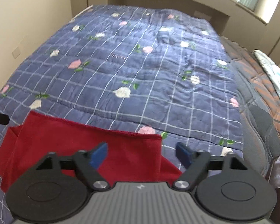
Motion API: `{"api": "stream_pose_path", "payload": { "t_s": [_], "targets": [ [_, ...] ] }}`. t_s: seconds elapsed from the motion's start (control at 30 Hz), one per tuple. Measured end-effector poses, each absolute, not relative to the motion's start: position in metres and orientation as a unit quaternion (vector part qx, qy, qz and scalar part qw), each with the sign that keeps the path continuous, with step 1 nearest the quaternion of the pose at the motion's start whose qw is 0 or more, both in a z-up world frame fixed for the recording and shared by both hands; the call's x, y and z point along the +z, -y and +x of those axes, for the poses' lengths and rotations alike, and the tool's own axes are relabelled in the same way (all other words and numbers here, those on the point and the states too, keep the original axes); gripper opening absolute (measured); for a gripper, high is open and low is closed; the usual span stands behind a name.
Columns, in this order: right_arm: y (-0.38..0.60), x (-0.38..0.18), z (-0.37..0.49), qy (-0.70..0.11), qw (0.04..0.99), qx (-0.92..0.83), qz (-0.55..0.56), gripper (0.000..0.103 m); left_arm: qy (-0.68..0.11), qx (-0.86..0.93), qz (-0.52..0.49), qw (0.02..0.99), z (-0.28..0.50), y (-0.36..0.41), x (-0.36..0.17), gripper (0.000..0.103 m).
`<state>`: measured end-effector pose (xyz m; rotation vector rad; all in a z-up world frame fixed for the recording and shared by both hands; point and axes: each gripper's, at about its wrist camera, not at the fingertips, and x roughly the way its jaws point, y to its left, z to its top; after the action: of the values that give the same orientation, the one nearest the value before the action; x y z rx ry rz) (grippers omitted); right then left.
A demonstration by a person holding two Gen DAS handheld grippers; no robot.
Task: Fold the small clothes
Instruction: 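Lay the hem on the collar and open both grippers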
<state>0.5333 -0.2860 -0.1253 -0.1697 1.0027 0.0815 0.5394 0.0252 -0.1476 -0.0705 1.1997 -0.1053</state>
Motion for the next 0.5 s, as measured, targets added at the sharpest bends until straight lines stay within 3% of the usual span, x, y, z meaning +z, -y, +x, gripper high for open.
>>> {"api": "stream_pose_path", "payload": {
  "t_s": [0.13,0.27,0.5],
  "targets": [
    [0.295,-0.107,0.509,-0.458,0.887,0.022,-0.055,0.102,-0.555,-0.016,-0.057,0.83,0.527,-0.037,-0.136,0.087],
    [0.304,-0.084,0.475,-0.432,0.902,0.013,-0.027,0.103,-0.54,0.024,-0.079,0.838,0.508,-0.048,-0.118,0.099],
    [0.318,-0.057,0.404,-0.398,0.917,0.01,0.022,0.103,-0.499,0.083,-0.108,0.856,0.451,-0.065,-0.083,0.102]
  ]
}}
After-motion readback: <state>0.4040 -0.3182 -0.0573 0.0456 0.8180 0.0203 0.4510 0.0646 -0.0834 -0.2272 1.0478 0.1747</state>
